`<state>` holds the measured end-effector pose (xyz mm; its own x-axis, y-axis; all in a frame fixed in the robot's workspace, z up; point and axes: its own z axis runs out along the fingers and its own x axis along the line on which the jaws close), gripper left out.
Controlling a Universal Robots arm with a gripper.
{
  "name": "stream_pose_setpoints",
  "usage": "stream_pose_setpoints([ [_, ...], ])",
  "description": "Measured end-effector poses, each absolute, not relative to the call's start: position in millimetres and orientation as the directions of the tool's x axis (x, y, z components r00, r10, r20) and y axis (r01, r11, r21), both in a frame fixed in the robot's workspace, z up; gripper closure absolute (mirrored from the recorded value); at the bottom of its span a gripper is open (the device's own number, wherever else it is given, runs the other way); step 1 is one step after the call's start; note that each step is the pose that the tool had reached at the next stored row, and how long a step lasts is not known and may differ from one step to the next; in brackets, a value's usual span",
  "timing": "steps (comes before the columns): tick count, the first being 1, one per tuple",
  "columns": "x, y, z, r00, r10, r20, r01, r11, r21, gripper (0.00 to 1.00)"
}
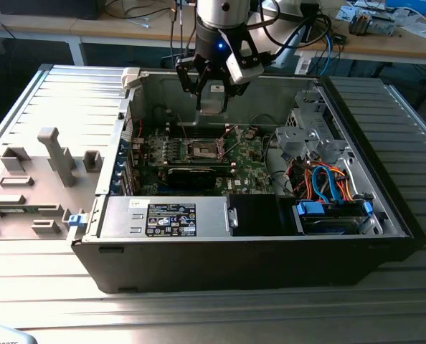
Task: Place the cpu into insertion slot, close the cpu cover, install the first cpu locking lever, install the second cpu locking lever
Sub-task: 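Place the cpu into insertion slot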
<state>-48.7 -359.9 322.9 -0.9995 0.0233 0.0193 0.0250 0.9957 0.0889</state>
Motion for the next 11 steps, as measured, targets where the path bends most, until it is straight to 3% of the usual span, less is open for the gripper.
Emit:
stream_pose_setpoints([
  [11,-48.9,-359.9,318.5,-1.0,0.023,0.019,0.025,0.996,0.089,0.46],
])
